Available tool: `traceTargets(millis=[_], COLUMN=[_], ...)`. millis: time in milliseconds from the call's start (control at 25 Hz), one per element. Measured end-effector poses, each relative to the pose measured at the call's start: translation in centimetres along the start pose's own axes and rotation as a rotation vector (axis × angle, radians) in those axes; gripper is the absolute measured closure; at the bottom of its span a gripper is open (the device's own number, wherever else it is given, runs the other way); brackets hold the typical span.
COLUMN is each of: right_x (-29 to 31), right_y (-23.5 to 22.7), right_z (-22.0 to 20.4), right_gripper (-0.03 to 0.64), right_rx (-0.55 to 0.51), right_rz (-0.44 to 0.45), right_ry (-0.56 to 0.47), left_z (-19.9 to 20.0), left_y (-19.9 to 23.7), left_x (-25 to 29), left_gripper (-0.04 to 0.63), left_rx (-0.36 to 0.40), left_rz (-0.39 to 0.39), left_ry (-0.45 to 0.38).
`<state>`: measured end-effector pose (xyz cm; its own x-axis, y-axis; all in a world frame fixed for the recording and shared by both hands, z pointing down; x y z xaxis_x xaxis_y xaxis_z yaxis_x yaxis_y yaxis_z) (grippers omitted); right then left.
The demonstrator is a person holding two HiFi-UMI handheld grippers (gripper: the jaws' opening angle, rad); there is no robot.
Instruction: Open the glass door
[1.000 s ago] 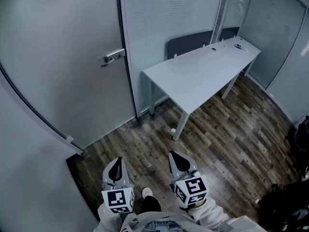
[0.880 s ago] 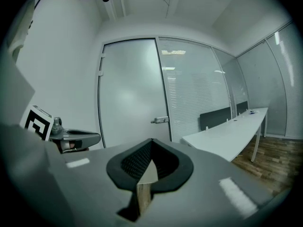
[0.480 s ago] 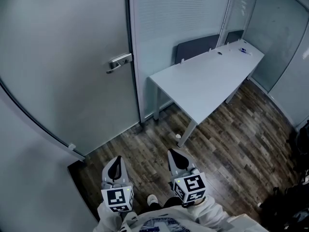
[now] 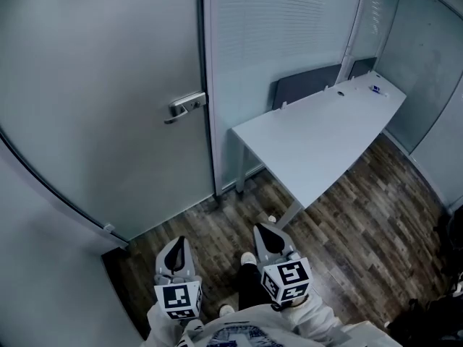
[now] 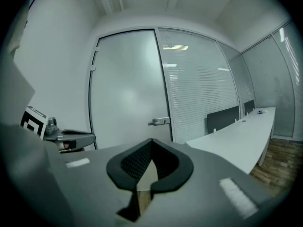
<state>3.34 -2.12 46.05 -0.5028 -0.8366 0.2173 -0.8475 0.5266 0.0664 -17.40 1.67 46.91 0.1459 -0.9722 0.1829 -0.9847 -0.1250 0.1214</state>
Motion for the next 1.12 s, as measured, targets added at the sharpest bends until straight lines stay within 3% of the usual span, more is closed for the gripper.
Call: traceTargets(millis=[320, 640, 880, 1120], right_x=[11.2, 18.9, 23.5, 27.1], right_y=[-5.6, -11.6, -14.6, -16.0], right_z=[1.5, 3.2, 3.6, 3.7], right_gripper=[0.612, 0.612, 0.612, 0.612], right_rx=[0.026, 0.028, 0.028, 0.029], right_rz=[0.106, 0.163, 0.214, 0.261], right_ry=[-0.011, -0.01, -0.003, 0.01], left_z=[1.7, 4.5, 5.6, 6.3], left_y=[2.2, 2.1, 2.5, 4.6], left_x=[10.0, 19.2, 24.3, 27.0], left_gripper=[0.592, 0.592, 0.592, 0.592], left_rx=[0.008, 0.009, 0.004, 0.056], left_rz=[0.107, 0.16, 0.214, 0.315], left_ry=[0.013, 0.01, 0.009, 0.009])
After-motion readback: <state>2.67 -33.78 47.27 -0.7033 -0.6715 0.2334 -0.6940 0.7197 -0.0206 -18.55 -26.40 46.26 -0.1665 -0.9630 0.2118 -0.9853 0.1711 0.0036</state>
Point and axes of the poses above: the fingertips, and each gripper's own axes: x forward along the fingers, y to its left, z out of its top, the point moved 3 cm from there along -x, backward along the fingers, and after that the axes turned 10 degrees about -x, right-handed, at the moved point
